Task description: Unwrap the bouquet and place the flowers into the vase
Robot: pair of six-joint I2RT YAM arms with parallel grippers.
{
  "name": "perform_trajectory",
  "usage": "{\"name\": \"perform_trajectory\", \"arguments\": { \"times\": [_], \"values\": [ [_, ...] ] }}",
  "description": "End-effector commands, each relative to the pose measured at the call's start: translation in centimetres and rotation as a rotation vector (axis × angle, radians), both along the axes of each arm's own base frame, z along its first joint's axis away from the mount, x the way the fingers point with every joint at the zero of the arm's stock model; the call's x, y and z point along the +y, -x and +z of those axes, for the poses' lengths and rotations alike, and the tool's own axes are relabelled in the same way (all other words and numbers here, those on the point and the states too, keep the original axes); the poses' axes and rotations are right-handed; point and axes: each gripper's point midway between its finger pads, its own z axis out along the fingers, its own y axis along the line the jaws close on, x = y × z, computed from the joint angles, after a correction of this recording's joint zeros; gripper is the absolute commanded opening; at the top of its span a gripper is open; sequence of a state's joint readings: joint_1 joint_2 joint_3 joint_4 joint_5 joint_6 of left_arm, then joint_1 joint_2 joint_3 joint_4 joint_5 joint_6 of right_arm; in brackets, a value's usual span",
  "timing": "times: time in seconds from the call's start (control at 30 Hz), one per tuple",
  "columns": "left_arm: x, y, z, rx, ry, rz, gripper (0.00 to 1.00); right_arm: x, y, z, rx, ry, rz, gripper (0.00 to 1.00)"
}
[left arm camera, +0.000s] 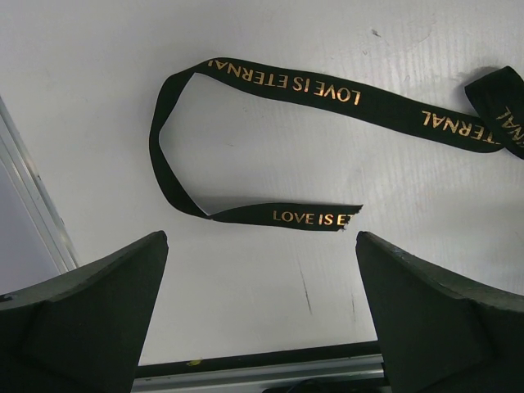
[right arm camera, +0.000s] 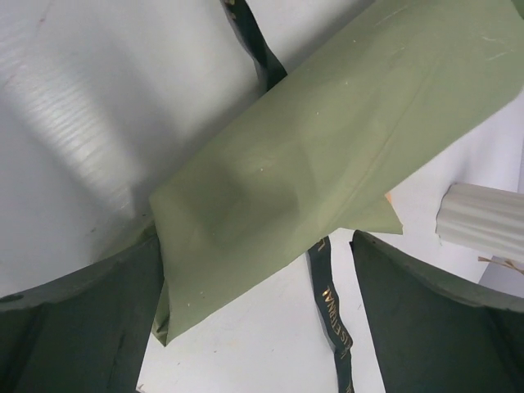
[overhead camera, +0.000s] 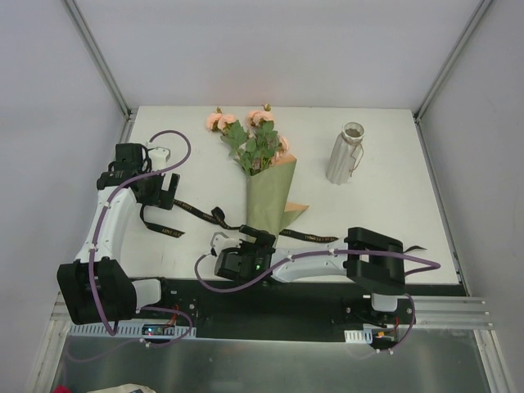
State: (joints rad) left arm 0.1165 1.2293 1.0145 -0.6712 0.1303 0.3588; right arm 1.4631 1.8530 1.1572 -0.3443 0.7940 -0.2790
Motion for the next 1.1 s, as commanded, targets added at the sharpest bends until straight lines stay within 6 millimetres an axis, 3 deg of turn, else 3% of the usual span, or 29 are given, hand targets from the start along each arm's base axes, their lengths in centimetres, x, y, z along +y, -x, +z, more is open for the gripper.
{"name": "perform_trajectory", "arguments": {
  "times": [0.0,0.2,0.27,0.3,0.5,0.57,0.7,0.9,1.03,1.07],
  "values": [
    [-0.7,-0.1,0.4,-0.008,0.012,-0.033,0.99,0.1,-1.4,1.7,-0.075,-0.05,-0.039,0.95],
    [-0.8,-0.2,0.5,-0.008,0.019,-0.03,0.99,0.3,-1.9,1.3,-0.117,-0.055,-0.056,0.88],
    [-0.8,-0.2,0.5,-0.01,0.022,-0.03,0.99,0.5,-2.2,2.2,-0.149,-0.079,-0.066,0.85],
    [-0.9,-0.2,0.7,-0.018,0.025,-0.034,0.99,0.8,-2.3,3.0,-0.168,-0.096,-0.068,0.85],
    [-1.0,-0.5,1.3,-0.034,0.029,-0.038,0.99,1.6,-2.7,12.1,-0.283,-0.334,-0.111,0.87],
    [-1.0,-0.5,1.3,-0.036,0.03,-0.037,0.99,1.1,-2.8,13.3,-0.311,-0.36,-0.132,0.87],
    [-1.0,-0.4,1.2,-0.035,0.032,-0.04,0.99,-0.5,-2.4,13.6,-0.348,-0.382,-0.17,0.88],
    [-1.1,-0.6,1.3,-0.035,0.035,-0.047,0.99,-2.3,-0.9,11.7,-0.327,-0.386,-0.2,0.9],
    [-1.2,-0.8,1.5,-0.039,0.038,-0.047,0.99,-0.6,0.0,10.6,-0.247,-0.378,-0.139,0.95],
    [-1.2,-0.8,1.6,-0.043,0.037,-0.049,0.99,0.7,0.3,10.7,-0.208,-0.389,-0.108,0.98]
  ]
}}
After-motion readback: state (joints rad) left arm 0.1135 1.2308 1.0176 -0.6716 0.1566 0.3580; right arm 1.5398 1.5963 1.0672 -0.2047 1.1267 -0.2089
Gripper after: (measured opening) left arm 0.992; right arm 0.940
